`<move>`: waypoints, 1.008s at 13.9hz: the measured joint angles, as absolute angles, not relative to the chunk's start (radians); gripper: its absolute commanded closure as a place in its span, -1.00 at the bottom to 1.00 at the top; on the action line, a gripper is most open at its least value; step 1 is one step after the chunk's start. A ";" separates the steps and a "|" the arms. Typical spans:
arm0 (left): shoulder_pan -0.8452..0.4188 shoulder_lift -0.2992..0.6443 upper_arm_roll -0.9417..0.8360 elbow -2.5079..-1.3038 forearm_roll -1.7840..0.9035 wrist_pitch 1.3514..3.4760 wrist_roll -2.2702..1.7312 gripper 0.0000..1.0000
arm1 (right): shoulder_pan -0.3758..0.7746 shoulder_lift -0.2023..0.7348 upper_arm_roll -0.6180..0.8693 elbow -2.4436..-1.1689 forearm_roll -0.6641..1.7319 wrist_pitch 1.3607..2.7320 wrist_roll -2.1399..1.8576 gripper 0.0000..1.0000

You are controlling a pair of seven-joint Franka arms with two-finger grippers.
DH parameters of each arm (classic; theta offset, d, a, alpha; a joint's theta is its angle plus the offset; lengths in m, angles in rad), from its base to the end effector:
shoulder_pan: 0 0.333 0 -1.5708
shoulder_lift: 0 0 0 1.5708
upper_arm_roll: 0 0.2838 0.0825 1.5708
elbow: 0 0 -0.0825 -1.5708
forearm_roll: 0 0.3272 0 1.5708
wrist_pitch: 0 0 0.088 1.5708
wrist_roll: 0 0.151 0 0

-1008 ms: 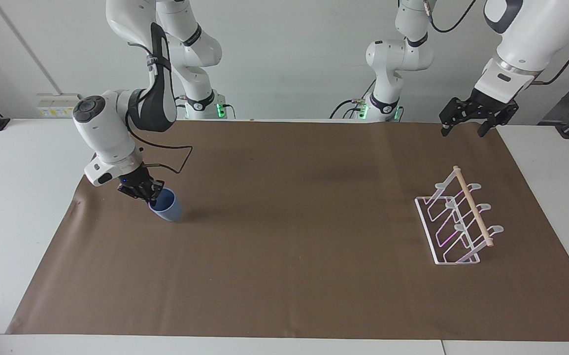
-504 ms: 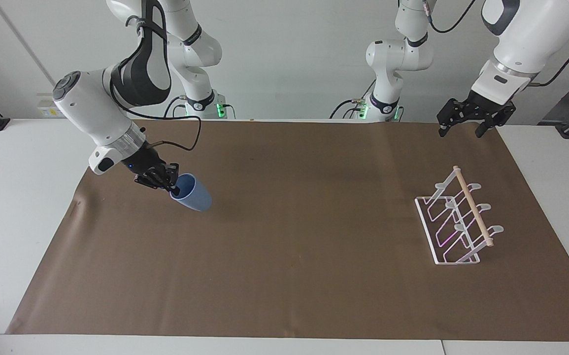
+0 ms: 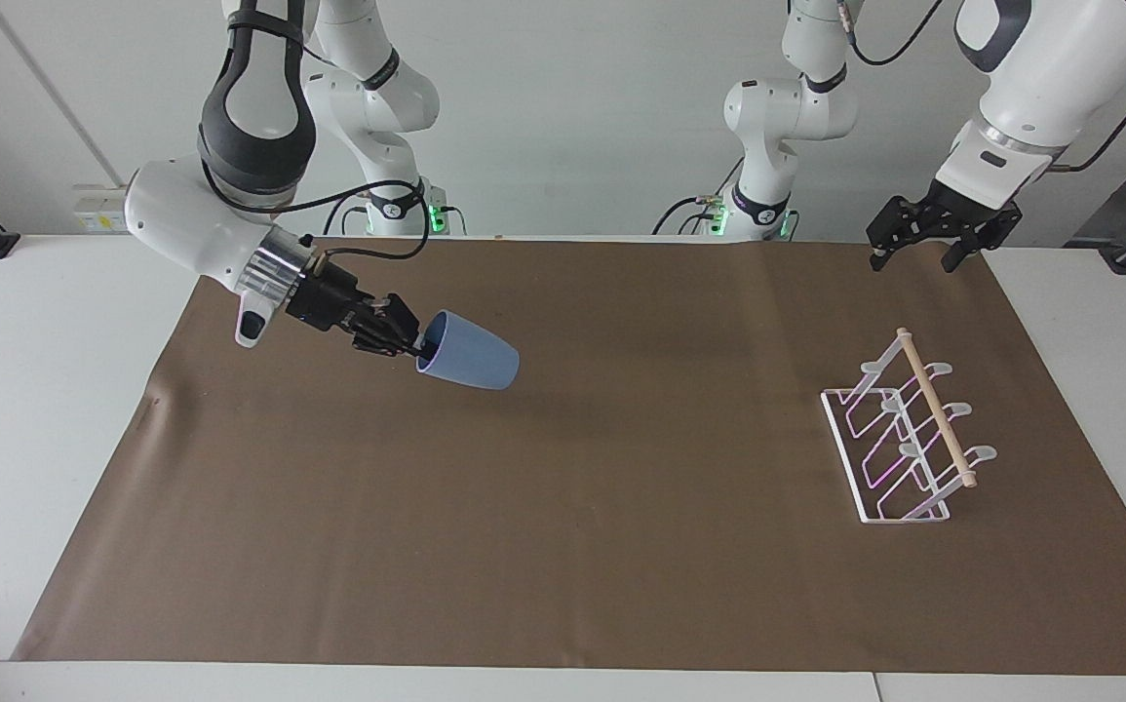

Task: Hang cup on cup holder
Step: 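Lift the cup with the right gripper and carry it toward the left gripper, then hold the cup with the right gripper while the left gripper approaches it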

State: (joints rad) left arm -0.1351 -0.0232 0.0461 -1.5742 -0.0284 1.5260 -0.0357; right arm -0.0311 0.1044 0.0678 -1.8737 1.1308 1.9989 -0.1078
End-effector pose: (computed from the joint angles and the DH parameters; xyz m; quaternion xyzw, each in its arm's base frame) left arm 0.4833 -0.0473 0.5545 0.9994 -0.0271 -0.0134 0.0139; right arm 0.5551 0.1106 0.4576 -0.8561 0.1561 -0.0257 0.4921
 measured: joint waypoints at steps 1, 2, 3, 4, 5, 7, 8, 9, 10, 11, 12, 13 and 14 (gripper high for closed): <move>-0.136 -0.023 0.044 -1.574 -0.033 1.531 -0.048 -1.00 | -0.031 0.103 0.077 -1.881 1.170 1.999 -0.106 1.00; -0.136 -0.023 0.041 -1.574 -0.055 1.539 -0.095 -1.00 | -0.031 0.100 0.088 -1.886 1.209 1.999 -0.106 1.00; -0.137 -0.023 0.038 -1.574 -0.099 1.551 -0.174 -1.00 | -0.031 0.099 0.102 -1.888 1.251 1.999 -0.106 1.00; -0.138 -0.023 0.035 -1.574 -0.145 1.563 -0.269 -1.00 | -0.030 0.097 0.121 -1.888 1.291 1.999 -0.106 1.00; -0.139 -0.023 0.031 -1.574 -0.184 1.576 -0.355 -1.00 | -0.030 0.096 0.141 -1.888 1.324 1.999 -0.106 1.00; -0.142 -0.020 0.024 -1.574 -0.257 1.595 -0.489 -1.00 | -0.020 0.094 0.175 -1.892 1.411 1.999 -0.104 1.00; -0.147 -0.018 0.019 -1.574 -0.289 1.600 -0.553 -1.00 | -0.003 0.094 0.180 -1.902 1.478 1.999 -0.103 1.00; -0.154 -0.014 0.009 -1.573 -0.319 1.605 -0.625 -1.00 | 0.016 0.093 0.182 -1.917 1.538 1.999 -0.103 1.00; -0.160 -0.009 -0.005 -1.573 -0.350 1.610 -0.701 -1.00 | 0.032 0.092 0.183 -1.934 1.576 1.999 -0.103 1.00; -0.166 -0.003 -0.013 -1.573 -0.390 1.617 -0.767 -1.00 | 0.040 0.088 0.184 -1.951 1.607 1.999 -0.102 1.00; -0.167 0.002 -0.019 -1.571 -0.430 1.626 -0.825 -1.00 | 0.042 0.082 0.184 -1.969 1.650 1.999 -0.101 1.00; -0.168 0.007 -0.023 -1.568 -0.469 1.639 -0.881 -1.00 | 0.044 0.073 0.183 -1.990 1.696 1.999 -0.101 1.00; -0.168 0.012 -0.026 -1.565 -0.510 1.659 -0.943 -1.00 | 0.050 0.062 0.184 -2.011 1.729 1.999 -0.101 1.00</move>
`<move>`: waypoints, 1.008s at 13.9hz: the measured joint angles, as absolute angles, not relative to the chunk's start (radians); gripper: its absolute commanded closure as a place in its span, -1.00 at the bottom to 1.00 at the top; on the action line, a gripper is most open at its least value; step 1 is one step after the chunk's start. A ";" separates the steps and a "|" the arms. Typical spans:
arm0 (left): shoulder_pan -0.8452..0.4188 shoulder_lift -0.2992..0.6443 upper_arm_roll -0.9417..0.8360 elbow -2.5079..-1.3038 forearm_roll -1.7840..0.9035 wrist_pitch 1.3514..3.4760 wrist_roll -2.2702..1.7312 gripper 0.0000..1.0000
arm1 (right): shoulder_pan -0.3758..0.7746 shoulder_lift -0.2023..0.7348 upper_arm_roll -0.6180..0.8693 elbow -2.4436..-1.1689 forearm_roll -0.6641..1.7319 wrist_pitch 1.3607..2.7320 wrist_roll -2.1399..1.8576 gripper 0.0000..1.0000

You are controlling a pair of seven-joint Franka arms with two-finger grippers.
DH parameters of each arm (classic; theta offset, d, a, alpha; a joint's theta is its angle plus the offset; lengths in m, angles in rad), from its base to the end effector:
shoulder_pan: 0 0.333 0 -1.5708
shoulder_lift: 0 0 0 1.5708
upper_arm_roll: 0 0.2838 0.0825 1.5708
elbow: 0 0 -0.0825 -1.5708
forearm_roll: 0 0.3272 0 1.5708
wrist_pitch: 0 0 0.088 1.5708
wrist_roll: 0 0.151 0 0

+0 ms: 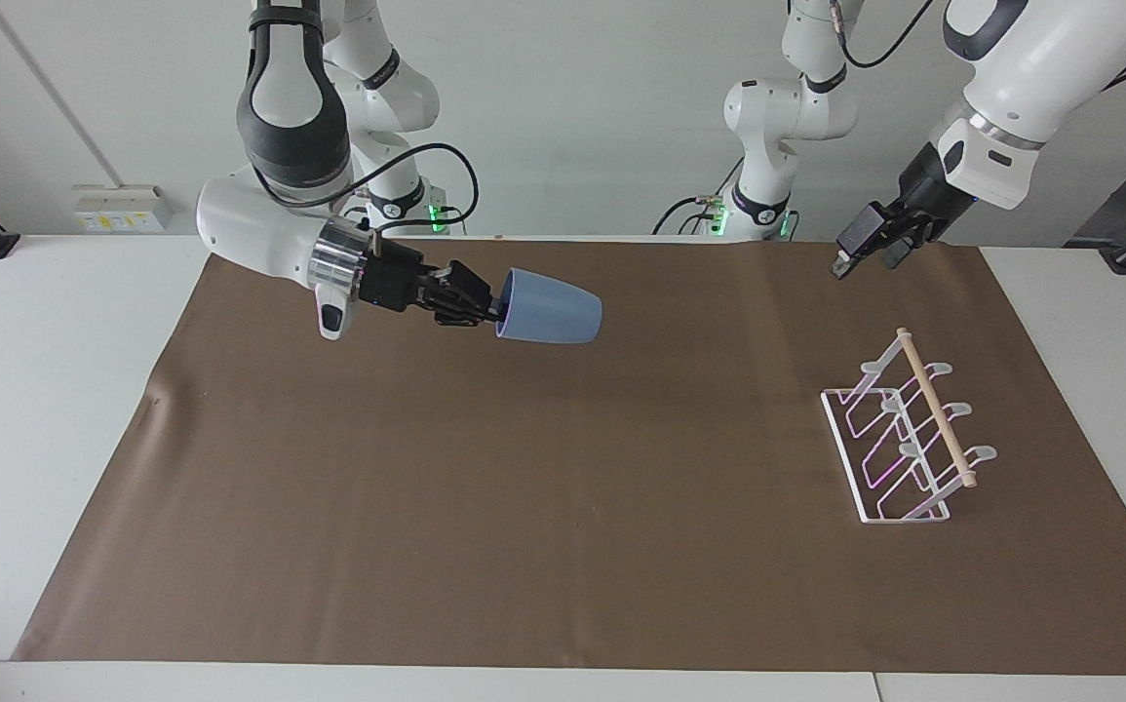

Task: Hang cup on cup holder
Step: 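Hold the cup with the right gripper while the left gripper approaches it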

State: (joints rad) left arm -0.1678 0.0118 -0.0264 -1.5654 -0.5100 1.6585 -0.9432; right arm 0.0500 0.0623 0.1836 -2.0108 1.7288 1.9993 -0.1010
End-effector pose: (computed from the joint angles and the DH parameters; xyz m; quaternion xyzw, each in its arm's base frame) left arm 0.4906 -0.1674 0.5710 0.8955 0.3647 -0.1026 0.2336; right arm 0.5214 0.2245 0.4728 -0.6925 0.2289 0.0707 0.6805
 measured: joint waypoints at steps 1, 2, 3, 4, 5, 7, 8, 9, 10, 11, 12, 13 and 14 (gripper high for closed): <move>-0.168 0.014 -0.035 -1.564 -0.543 1.679 -1.011 -1.00 | 0.057 0.054 0.184 -2.024 1.746 1.999 -0.097 1.00; -0.168 0.015 -0.052 -1.564 -0.567 1.712 -1.101 -1.00 | 0.063 0.048 0.184 -2.032 1.759 1.999 -0.084 1.00; -0.168 0.015 -0.074 -1.563 -0.585 1.755 -1.196 -1.00 | 0.068 0.045 0.184 -2.038 1.772 1.999 -0.071 1.00; -0.169 0.016 -0.090 -1.563 -0.599 1.792 -1.278 -1.00 | 0.074 0.044 0.184 -2.041 1.782 1.999 -0.061 1.00; -0.172 0.016 -0.097 -1.563 -0.609 1.824 -1.362 -1.00 | 0.080 0.044 0.184 -2.042 1.788 2.000 -0.055 1.00; -0.187 0.021 -0.106 -1.563 -0.615 1.870 -1.546 -1.00 | 0.091 0.044 0.184 -2.043 1.793 2.009 -0.050 1.00; -0.195 0.025 -0.108 -1.563 -0.615 1.882 -1.609 -1.00 | 0.097 0.044 0.184 -2.043 1.794 2.017 -0.050 1.00; -0.204 0.030 -0.109 -1.563 -0.616 1.889 -1.657 -1.00 | 0.102 0.044 0.184 -2.043 1.795 2.024 -0.050 1.00; -0.215 0.033 -0.111 -1.563 -0.617 1.890 -1.703 -1.00 | 0.105 0.044 0.184 -2.044 1.795 2.025 -0.050 1.00; -0.227 0.036 -0.111 -1.563 -0.617 1.893 -1.748 -1.00 | 0.105 0.044 0.184 -2.044 1.795 2.025 -0.050 1.00; -0.237 0.040 -0.113 -1.563 -0.618 1.899 -1.789 -1.00 | 0.105 0.044 0.184 -2.044 1.795 2.025 -0.050 1.00; -0.242 0.047 -0.113 -1.563 -0.620 1.908 -1.818 -1.00 | 0.105 0.044 0.184 -2.044 1.796 2.025 -0.050 1.00; -0.243 0.056 -0.113 -1.562 -0.625 1.914 -1.836 -1.00 | 0.105 0.044 0.184 -2.045 1.796 2.025 -0.050 1.00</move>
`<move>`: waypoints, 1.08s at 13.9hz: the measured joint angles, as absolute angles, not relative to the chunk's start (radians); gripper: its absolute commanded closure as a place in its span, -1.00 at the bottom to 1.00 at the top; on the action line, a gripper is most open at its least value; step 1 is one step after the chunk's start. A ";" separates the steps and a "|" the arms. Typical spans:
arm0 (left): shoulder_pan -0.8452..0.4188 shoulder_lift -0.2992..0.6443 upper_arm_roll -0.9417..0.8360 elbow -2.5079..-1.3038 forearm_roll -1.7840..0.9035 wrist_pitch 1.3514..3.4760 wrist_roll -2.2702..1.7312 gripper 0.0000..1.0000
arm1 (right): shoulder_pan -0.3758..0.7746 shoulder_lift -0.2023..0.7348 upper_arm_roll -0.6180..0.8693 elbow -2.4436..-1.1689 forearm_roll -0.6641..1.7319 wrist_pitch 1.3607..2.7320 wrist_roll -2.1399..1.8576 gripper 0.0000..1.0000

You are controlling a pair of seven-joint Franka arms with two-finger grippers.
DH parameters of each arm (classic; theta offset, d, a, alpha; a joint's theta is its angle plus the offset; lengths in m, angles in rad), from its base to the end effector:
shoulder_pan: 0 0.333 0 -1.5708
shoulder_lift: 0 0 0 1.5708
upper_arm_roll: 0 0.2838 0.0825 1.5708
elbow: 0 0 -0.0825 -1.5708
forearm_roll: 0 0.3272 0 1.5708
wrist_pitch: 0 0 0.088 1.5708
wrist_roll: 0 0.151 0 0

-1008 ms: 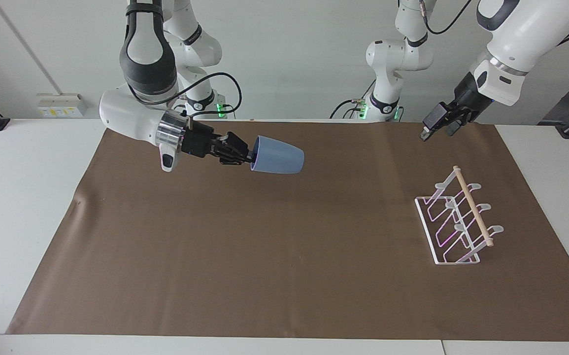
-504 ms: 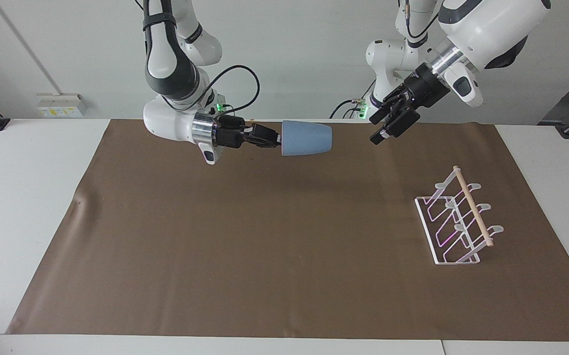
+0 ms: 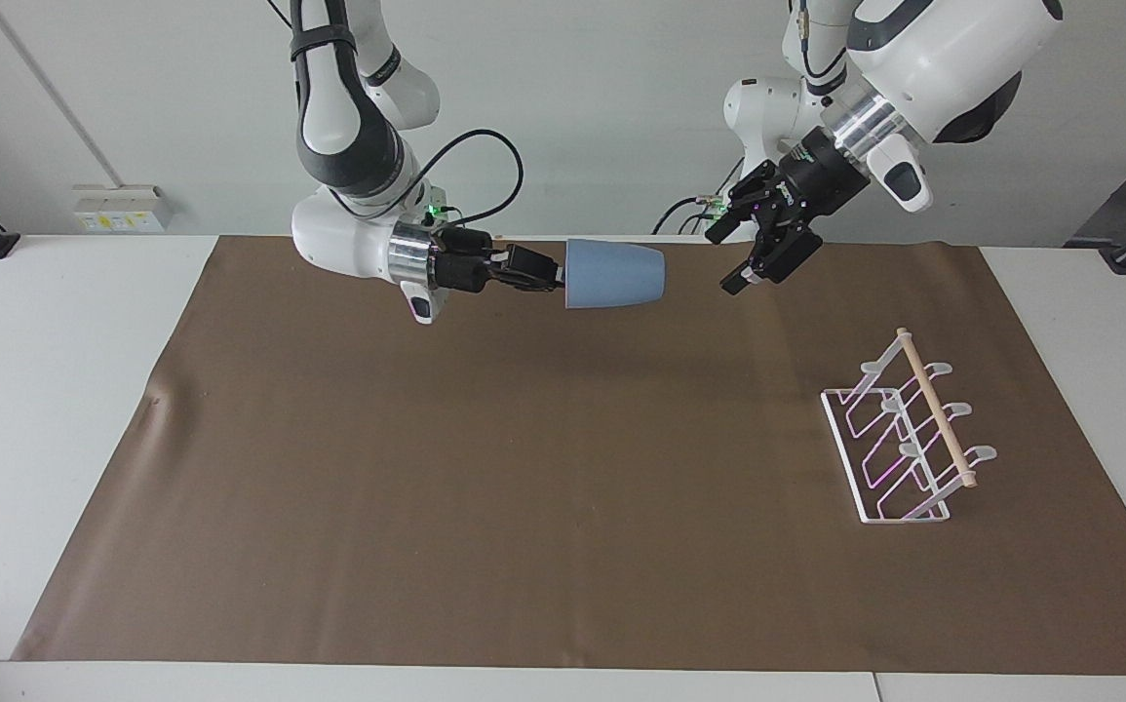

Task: Hang cup on cup holder
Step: 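Hold the cup with the right gripper while the left gripper approaches it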

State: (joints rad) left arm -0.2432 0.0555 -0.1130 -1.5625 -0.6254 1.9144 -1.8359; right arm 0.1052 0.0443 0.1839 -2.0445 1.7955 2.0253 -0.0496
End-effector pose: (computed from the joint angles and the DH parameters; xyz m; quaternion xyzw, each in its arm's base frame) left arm 0.5006 -0.2548 0.5819 0.6537 0.6783 -0.2068 0.2643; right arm 0.5073 0.2483 0.4705 -0.6729 0.2554 0.1037 0.6865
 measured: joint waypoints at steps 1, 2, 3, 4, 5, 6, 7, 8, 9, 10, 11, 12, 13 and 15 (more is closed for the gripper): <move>-0.243 0.064 -0.112 -1.562 -0.635 1.919 -1.845 -1.00 | 0.105 0.044 0.184 -2.045 1.796 2.025 -0.050 1.00; -0.243 0.071 -0.112 -1.562 -0.649 1.921 -1.853 -1.00 | 0.105 0.044 0.184 -2.045 1.796 2.025 -0.050 1.00; -0.243 0.076 -0.113 -1.562 -0.659 1.922 -1.860 -1.00 | 0.105 0.044 0.184 -2.045 1.796 2.025 -0.050 1.00; -0.243 0.080 -0.115 -1.561 -0.666 1.923 -1.866 -1.00 | 0.105 0.044 0.184 -2.045 1.796 2.025 -0.050 1.00; -0.243 0.081 -0.117 -1.561 -0.672 1.923 -1.871 -1.00 | 0.105 0.044 0.184 -2.045 1.796 2.025 -0.050 1.00; -0.244 0.082 -0.123 -1.560 -0.675 1.924 -1.881 -1.00 | 0.105 0.044 0.184 -2.045 1.796 2.025 -0.050 1.00; -0.244 0.082 -0.131 -1.559 -0.675 1.927 -1.895 -1.00 | 0.105 0.044 0.184 -2.045 1.796 2.025 -0.050 1.00; -0.245 0.082 -0.143 -1.557 -0.676 1.928 -1.906 -1.00 | 0.105 0.044 0.184 -2.045 1.796 2.026 -0.050 1.00; -0.247 0.082 -0.156 -1.556 -0.676 1.929 -1.914 -1.00 | 0.105 0.044 0.184 -2.045 1.796 2.026 -0.050 1.00; -0.255 0.082 -0.163 -1.555 -0.676 1.934 -1.925 -1.00 | 0.105 0.044 0.184 -2.046 1.795 2.026 -0.050 1.00; -0.262 0.083 -0.164 -1.555 -0.676 1.947 -1.933 -1.00 | 0.105 0.042 0.183 -2.048 1.795 2.026 -0.050 1.00; -0.270 0.084 -0.164 -1.555 -0.676 1.958 -1.935 -1.00 | 0.105 0.039 0.183 -2.051 1.795 2.026 -0.050 1.00; -0.279 0.085 -0.164 -1.555 -0.676 1.971 -1.937 -1.00 | 0.105 0.038 0.183 -2.052 1.795 2.026 -0.050 1.00; -0.289 0.088 -0.164 -1.555 -0.676 1.988 -1.944 -1.00 | 0.105 0.035 0.183 -2.054 1.795 2.026 -0.050 1.00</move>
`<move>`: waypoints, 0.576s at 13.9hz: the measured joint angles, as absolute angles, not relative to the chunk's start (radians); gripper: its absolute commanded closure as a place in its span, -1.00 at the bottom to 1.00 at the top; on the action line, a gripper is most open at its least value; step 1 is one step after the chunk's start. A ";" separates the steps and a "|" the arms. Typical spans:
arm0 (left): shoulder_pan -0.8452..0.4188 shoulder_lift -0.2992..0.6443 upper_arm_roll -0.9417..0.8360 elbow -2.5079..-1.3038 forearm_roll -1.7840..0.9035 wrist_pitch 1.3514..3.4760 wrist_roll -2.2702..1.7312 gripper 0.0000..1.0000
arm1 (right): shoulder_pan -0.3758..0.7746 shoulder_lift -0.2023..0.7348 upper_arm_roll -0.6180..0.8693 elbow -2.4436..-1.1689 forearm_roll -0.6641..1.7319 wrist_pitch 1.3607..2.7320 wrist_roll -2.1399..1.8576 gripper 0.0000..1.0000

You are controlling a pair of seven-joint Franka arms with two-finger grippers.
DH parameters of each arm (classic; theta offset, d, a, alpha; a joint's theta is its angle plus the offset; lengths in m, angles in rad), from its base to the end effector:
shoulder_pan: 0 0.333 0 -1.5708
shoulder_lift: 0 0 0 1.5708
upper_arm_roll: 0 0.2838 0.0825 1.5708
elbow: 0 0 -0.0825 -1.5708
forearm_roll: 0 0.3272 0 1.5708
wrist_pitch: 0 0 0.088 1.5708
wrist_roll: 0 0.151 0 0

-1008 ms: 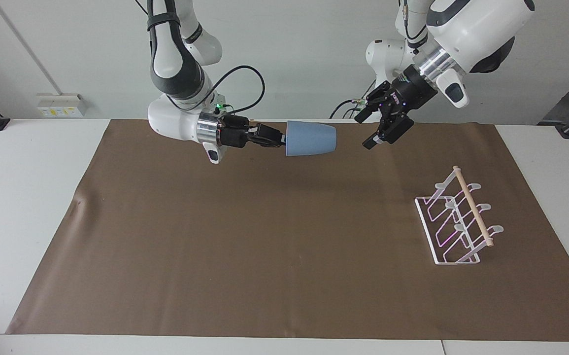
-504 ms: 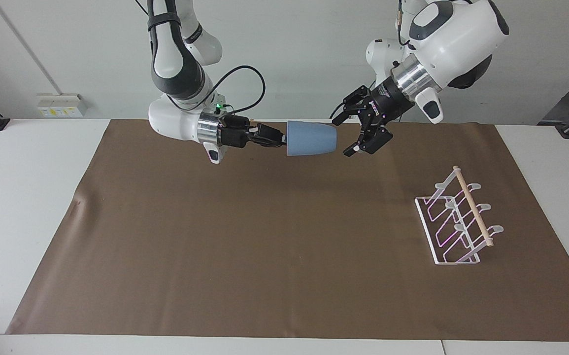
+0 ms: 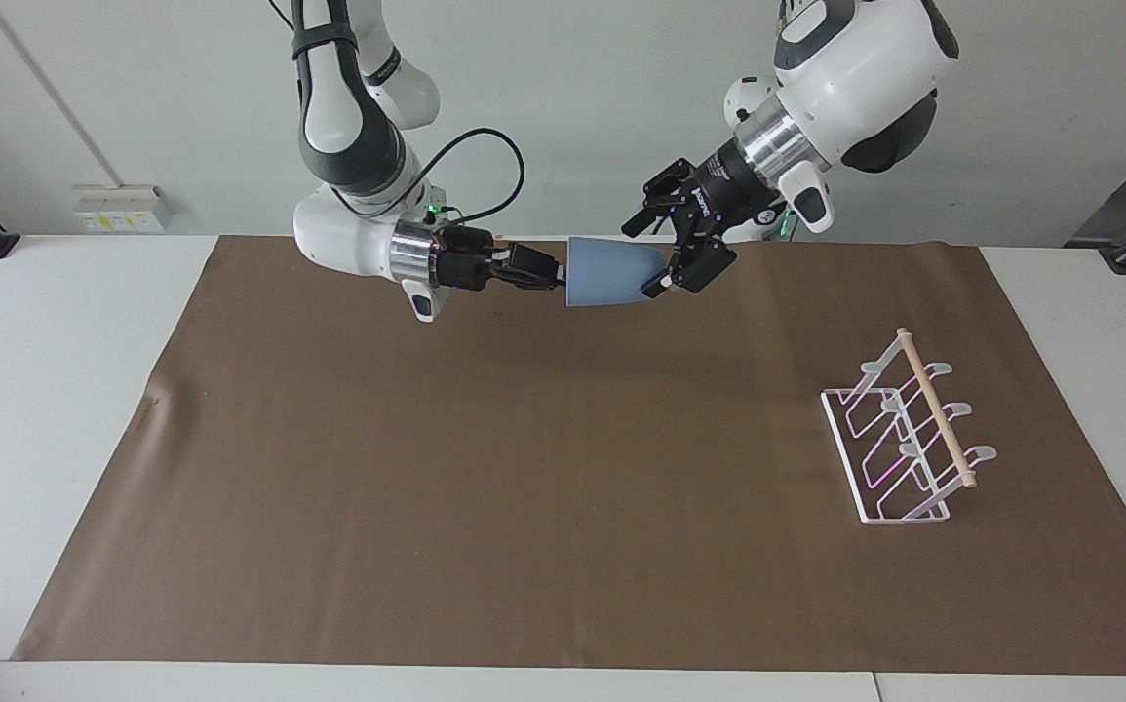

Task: Hang cup on cup holder
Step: 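Hold the cup with the right gripper while the left gripper approaches it, then close the left gripper around the cup's open end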

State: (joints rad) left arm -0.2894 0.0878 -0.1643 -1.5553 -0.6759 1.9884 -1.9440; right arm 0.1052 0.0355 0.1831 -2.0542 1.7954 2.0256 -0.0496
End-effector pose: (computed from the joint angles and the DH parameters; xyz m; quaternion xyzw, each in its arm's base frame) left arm 0.4902 -0.3059 0.5788 0.6259 0.6886 -0.2469 0.2704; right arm 0.5050 0.2474 0.4707 -0.6735 0.2560 0.1033 0.6857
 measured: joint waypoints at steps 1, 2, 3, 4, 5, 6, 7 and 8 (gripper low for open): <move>-0.296 0.089 -0.164 -1.555 -0.676 1.998 -1.945 -1.00 | 0.105 0.035 0.183 -2.055 1.795 2.026 -0.050 1.00; -0.303 0.091 -0.164 -1.556 -0.675 2.009 -1.947 -1.00 | 0.105 0.035 0.183 -2.056 1.795 2.026 -0.050 1.00; -0.309 0.092 -0.164 -1.556 -0.674 2.017 -1.950 -1.00 | 0.105 0.034 0.183 -2.057 1.795 2.026 -0.050 1.00; -0.312 0.093 -0.164 -1.557 -0.674 2.021 -1.950 -1.00 | 0.105 0.034 0.183 -2.059 1.795 2.026 -0.050 1.00; -0.312 0.093 -0.164 -1.559 -0.672 2.022 -1.950 -1.00 | 0.105 0.034 0.183 -2.060 1.795 2.026 -0.050 1.00; -0.313 0.093 -0.164 -1.561 -0.672 2.024 -1.950 -1.00 | 0.105 0.034 0.183 -2.061 1.795 2.026 -0.050 1.00; -0.314 0.093 -0.164 -1.563 -0.672 2.026 -1.950 -1.00 | 0.105 0.034 0.183 -2.063 1.795 2.026 -0.050 1.00; -0.315 0.093 -0.164 -1.565 -0.672 2.028 -1.950 -1.00 | 0.105 0.034 0.183 -2.063 1.795 2.026 -0.050 1.00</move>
